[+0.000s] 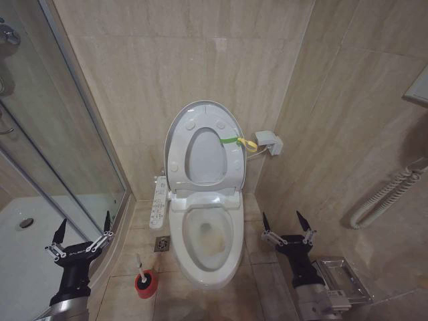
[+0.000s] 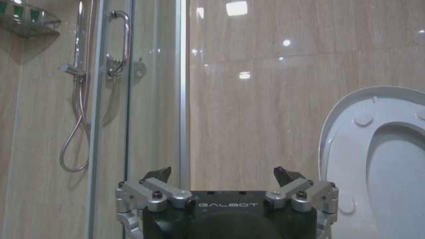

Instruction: Open the toilet lid, clean the toilet bowl with a toilet brush, close the toilet lid, and flush.

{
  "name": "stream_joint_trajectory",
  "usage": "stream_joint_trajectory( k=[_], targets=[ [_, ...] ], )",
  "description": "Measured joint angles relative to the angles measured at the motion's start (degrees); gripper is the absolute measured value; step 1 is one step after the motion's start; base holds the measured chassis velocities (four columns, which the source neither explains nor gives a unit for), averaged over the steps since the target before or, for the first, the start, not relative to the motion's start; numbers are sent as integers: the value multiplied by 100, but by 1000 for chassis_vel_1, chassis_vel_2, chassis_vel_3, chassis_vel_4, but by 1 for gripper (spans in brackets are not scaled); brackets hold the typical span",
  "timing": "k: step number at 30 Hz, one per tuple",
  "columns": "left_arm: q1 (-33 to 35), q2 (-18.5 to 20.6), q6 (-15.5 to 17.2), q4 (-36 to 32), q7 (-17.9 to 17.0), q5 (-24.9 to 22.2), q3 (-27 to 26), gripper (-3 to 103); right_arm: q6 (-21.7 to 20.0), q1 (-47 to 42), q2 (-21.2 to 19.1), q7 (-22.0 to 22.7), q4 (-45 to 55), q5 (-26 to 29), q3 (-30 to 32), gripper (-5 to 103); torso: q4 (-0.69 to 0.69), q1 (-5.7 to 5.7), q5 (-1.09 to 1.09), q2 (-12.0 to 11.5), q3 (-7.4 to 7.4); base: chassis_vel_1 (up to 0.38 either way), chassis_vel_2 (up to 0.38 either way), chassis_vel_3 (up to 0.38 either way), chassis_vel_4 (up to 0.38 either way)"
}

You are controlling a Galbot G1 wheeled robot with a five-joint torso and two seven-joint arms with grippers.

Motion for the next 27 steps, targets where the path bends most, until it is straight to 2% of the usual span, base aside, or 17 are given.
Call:
stream_joint_trajectory(
  k=[12, 27],
  targets=[
    [0, 0, 0, 0, 0, 0, 0, 100, 3, 27, 21, 11, 85, 5, 31, 100, 0, 0, 0, 0, 0, 0, 0, 0, 0],
    [0, 0, 0, 0, 0, 0, 0, 100, 35, 262, -77, -174, -9, 87, 509, 100, 0, 0, 1, 0, 0, 0, 0, 0, 0]
  ],
)
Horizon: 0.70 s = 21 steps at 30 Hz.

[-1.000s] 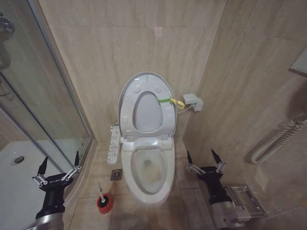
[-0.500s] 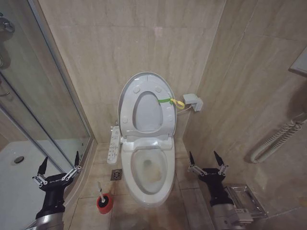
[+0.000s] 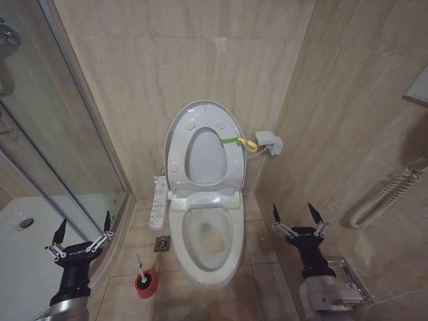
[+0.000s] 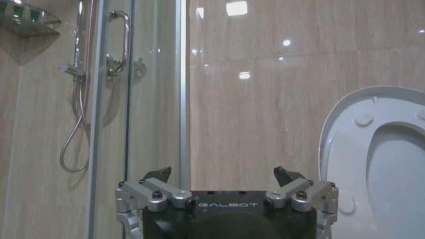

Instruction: Open the toilet lid, clean the toilet bowl with a toilet brush, close the toilet lid, and flush.

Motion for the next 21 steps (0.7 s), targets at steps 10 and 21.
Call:
stream_joint_trajectory(
  k=[10, 21],
  targets=[
    [0, 0, 0, 0, 0, 0, 0, 100, -84, -2, 12, 30, 11, -22, -2, 100, 0, 0, 0, 0, 0, 0, 0, 0, 0],
    [0, 0, 0, 0, 0, 0, 0, 100, -90, -4, 12, 35, 15, -26, -7, 100, 0, 0, 0, 0, 0, 0, 0, 0, 0]
  ],
)
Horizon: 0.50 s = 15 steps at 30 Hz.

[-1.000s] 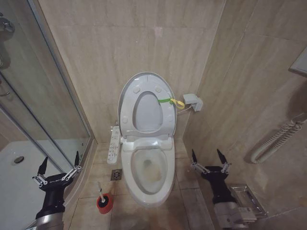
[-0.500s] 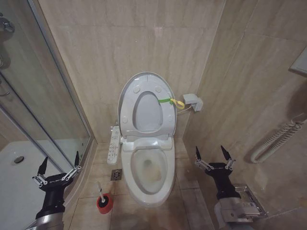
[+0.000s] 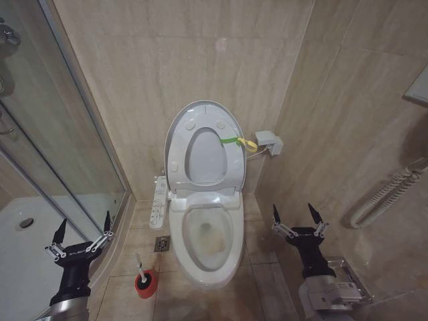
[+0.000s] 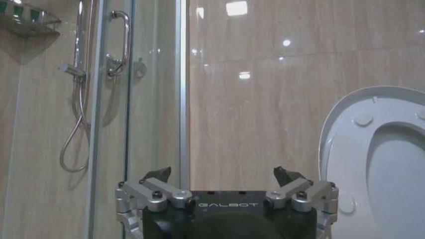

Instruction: Open the toilet lid, clean the toilet bowl with a toilet brush, close the toilet lid, and flush.

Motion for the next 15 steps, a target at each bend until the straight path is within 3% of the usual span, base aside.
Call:
stream_joint_trajectory(
  k=[15],
  targets=[
    [0, 0, 0, 0, 0, 0, 0, 100, -1, -1, 0, 5, 5, -3, -4, 100, 0, 0, 0, 0, 0, 0, 0, 0, 0]
  ],
)
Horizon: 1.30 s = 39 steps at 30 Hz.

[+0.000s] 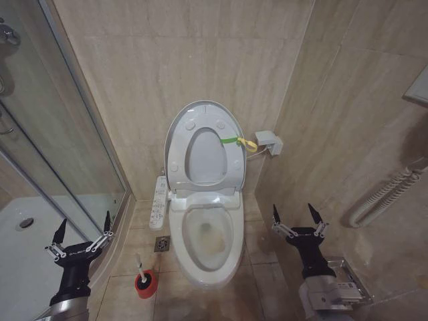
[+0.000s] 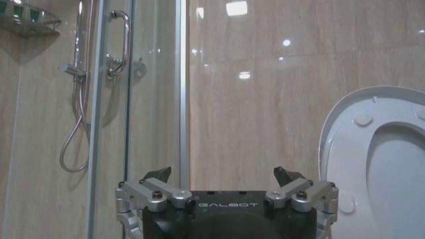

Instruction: Open the toilet lid, clean the toilet bowl with a toilet brush, close the toilet lid, and flush.

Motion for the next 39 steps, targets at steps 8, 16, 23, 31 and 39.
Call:
stream_joint_trajectory(
  k=[8, 16, 23, 31, 39],
  targets=[
    [0, 0, 0, 0, 0, 0, 0, 100, 0, 0, 0, 0, 0, 0, 0, 100, 0, 0, 0, 0, 0, 0, 0, 0, 0],
    [0, 0, 0, 0, 0, 0, 0, 100, 1, 0, 0, 0, 1, 0, 0, 100, 0, 0, 0, 0, 0, 0, 0, 0, 0],
    [0, 0, 0, 0, 0, 0, 0, 100, 1, 0, 0, 0, 0, 0, 0, 100, 0, 0, 0, 0, 0, 0, 0, 0, 0],
    [0, 0, 0, 0, 0, 0, 0, 100, 1, 0, 0, 0, 0, 0, -1, 100, 0, 0, 0, 0, 0, 0, 0, 0, 0],
    [0, 0, 0, 0, 0, 0, 0, 100, 1, 0, 0, 0, 0, 0, -1, 100, 0, 0, 0, 0, 0, 0, 0, 0, 0]
  ],
)
